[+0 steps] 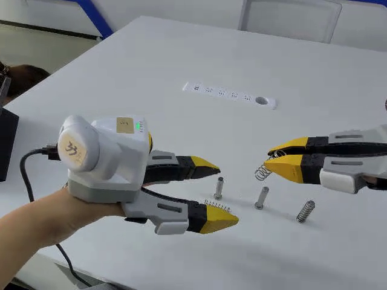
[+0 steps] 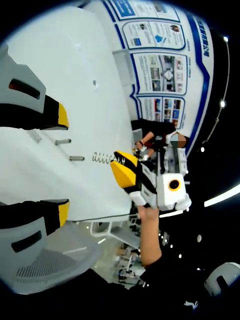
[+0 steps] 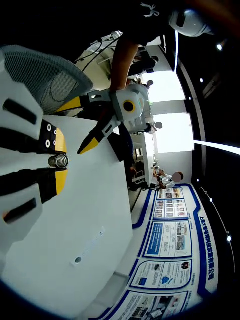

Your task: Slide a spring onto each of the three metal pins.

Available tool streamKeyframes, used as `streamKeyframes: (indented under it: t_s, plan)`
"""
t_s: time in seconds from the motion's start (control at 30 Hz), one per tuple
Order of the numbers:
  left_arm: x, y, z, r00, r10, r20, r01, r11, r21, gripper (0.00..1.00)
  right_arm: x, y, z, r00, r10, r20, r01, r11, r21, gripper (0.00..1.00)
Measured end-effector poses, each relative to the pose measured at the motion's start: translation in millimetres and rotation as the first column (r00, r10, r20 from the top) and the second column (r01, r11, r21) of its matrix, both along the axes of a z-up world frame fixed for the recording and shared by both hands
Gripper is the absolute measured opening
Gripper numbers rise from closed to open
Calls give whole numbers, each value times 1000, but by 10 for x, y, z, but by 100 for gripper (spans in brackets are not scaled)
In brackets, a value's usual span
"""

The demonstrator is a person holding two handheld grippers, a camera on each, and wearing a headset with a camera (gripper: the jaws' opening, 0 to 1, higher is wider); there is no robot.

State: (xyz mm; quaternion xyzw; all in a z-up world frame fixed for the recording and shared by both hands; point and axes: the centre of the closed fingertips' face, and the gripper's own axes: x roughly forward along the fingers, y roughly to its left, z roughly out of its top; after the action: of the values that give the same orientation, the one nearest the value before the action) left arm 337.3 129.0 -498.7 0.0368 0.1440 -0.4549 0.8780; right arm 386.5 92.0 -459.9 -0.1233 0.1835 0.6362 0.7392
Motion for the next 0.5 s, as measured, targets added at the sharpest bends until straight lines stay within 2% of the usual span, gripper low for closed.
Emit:
streamKeyframes:
  t_s: [0.03, 0.17, 0.23, 0.27, 0.3, 0.37, 0.5]
  plan:
    - [15, 49, -13, 1000, 15, -7, -15, 1000, -3, 61, 82, -24, -35, 1000, -9, -1, 9, 1000, -4, 11]
    - [45, 183, -70, 998, 57, -20, -57, 998, 4, 68, 250, -85, -136, 998, -65, -14, 65, 998, -27, 11]
    - [42, 236, -99, 998, 65, -21, -64, 998, 8, 67, 361, -124, -212, 995, -99, 30, 100, 993, -60, 11]
    - [46, 261, -113, 997, 69, -24, -69, 998, 8, 67, 398, -130, -236, 993, -116, 28, 117, 991, -60, 11]
    - [44, 294, -137, 996, 77, -38, -77, 997, 5, 67, 430, -139, -288, 992, -129, 9, 130, 989, -65, 11]
    - [35, 338, -181, 994, 88, -58, -87, 996, 8, 69, 550, -181, -409, 988, -153, 23, 155, 983, -96, 11]
    - [32, 407, -218, 992, 111, -61, -111, 994, 6, 70, 602, -192, -613, 987, -158, 1, 157, 979, -129, 11]
